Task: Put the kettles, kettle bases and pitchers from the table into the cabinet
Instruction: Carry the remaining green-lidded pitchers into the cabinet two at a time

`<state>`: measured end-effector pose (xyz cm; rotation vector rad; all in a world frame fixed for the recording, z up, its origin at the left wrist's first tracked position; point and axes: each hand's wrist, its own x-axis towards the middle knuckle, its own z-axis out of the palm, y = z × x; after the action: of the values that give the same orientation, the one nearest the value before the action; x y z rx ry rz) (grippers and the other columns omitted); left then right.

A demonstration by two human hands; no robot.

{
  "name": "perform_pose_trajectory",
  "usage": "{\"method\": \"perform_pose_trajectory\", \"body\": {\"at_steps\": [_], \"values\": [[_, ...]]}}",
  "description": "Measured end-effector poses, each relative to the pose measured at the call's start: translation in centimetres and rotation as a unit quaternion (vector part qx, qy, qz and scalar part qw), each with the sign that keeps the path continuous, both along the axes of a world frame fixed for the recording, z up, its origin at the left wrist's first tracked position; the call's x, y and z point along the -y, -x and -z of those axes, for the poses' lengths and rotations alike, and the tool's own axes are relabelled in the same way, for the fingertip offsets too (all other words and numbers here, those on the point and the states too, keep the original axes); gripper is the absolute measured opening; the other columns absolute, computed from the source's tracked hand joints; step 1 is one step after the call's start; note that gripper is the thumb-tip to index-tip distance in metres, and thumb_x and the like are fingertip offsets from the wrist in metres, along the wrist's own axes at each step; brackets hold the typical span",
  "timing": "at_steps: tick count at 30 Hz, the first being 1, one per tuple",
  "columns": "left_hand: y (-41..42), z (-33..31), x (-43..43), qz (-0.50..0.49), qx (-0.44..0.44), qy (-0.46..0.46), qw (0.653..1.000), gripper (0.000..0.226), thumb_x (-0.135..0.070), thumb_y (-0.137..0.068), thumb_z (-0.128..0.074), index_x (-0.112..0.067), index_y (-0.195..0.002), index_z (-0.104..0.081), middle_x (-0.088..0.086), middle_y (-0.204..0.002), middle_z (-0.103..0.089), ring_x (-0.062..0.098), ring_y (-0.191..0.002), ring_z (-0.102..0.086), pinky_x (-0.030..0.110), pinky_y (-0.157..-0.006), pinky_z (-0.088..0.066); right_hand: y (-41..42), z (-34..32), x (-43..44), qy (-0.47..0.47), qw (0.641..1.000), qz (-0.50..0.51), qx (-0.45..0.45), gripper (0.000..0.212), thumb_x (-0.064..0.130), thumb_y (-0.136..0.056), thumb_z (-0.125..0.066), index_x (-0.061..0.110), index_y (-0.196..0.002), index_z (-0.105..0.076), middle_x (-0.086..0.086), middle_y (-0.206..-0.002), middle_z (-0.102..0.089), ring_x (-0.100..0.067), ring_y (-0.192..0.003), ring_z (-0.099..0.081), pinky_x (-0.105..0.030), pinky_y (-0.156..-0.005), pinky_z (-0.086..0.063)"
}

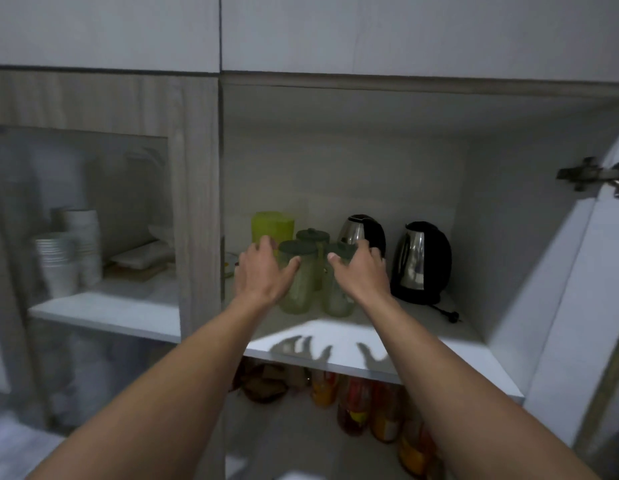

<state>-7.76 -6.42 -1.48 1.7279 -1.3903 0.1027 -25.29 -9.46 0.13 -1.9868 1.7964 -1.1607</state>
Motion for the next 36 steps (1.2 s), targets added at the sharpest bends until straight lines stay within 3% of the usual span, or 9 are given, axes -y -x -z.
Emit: {"method": "perform_pose_trajectory", "body": {"at_steps": [10,15,18,25,28,33,36], "values": [[-9.6,-0.4,-12.9,-0.09,0.106,-0.037,0.99,0.053,-0.052,-0.098,-0.041,-0.018,-0.137,-0.051,0.012,-0.134,-0.058,0.035,-0.124,-0.05,0.046,-0.099,-0.043,-9.3,-0.6,-8.9,0.036,0.991,-0.105,-0.071,0.061,0.045,-0.099,-0.057,0.009,-0.147,-0.043,-0.02,-0.146,-0.047,-0.04,-0.137,-0.042,-0.046,-0.109,-0.041],[-16.5,0.8,-19.3,-0.132,0.116,-0.063,0.982,0.054,-0.049,-0.099,-0.04,-0.016,-0.14,-0.05,0.012,-0.139,-0.056,0.035,-0.128,-0.048,0.045,-0.104,-0.041,-17.1,0.9,-12.8,0.031,0.98,-0.18,-0.075,0.07,0.046,-0.1,-0.053,0.009,-0.155,-0.033,-0.02,-0.154,-0.041,-0.038,-0.144,-0.035,-0.045,-0.117,-0.033],[-20.3,2.0,-22.3,-0.16,0.122,-0.093,0.975,0.059,-0.049,-0.1,-0.039,-0.016,-0.149,-0.041,0.012,-0.15,-0.047,0.033,-0.14,-0.037,0.05,-0.114,-0.031,-21.7,1.8,-14.4,0.028,0.972,-0.219,-0.084,0.071,0.046,-0.1,-0.054,0.008,-0.156,-0.031,-0.02,-0.156,-0.04,-0.036,-0.147,-0.032,-0.044,-0.121,-0.028],[-28.7,4.7,-28.7,-0.254,0.108,-0.151,0.949,0.061,-0.05,-0.102,-0.033,-0.018,-0.154,-0.031,0.014,-0.159,-0.031,0.035,-0.149,-0.02,0.056,-0.119,-0.02,-32.5,5.1,-17.8,0.015,0.942,-0.315,-0.115,0.068,0.045,-0.1,-0.052,0.01,-0.155,-0.032,-0.018,-0.156,-0.038,-0.035,-0.147,-0.029,-0.049,-0.118,-0.03],[-31.9,6.1,-30.3,-0.286,0.094,-0.171,0.938,0.062,-0.051,-0.101,-0.033,-0.018,-0.154,-0.031,0.014,-0.16,-0.029,0.035,-0.149,-0.019,0.053,-0.119,-0.02,-36.6,7.0,-18.5,0.008,0.928,-0.347,-0.133,0.064,0.046,-0.1,-0.052,0.01,-0.152,-0.036,-0.018,-0.153,-0.042,-0.036,-0.144,-0.033,-0.052,-0.115,-0.033],[-37.3,9.6,-31.2,-0.341,0.054,-0.197,0.918,0.063,-0.051,-0.101,-0.035,-0.02,-0.155,-0.028,0.012,-0.161,-0.028,0.034,-0.149,-0.02,0.054,-0.118,-0.02,-44.0,10.1,-18.1,-0.004,0.903,-0.401,-0.155,0.071,0.046,-0.1,-0.052,0.011,-0.157,-0.028,-0.018,-0.159,-0.034,-0.035,-0.149,-0.027,-0.052,-0.12,-0.027],[-40.6,12.1,-30.8,-0.363,0.024,-0.212,0.907,0.064,-0.052,-0.1,-0.036,-0.021,-0.156,-0.026,0.012,-0.161,-0.027,0.033,-0.149,-0.019,0.054,-0.118,-0.02,-48.7,12.4,-16.8,-0.019,0.887,-0.429,-0.169,0.065,0.046,-0.101,-0.051,0.01,-0.152,-0.035,-0.019,-0.155,-0.038,-0.036,-0.147,-0.029,-0.053,-0.117,-0.03]]}}
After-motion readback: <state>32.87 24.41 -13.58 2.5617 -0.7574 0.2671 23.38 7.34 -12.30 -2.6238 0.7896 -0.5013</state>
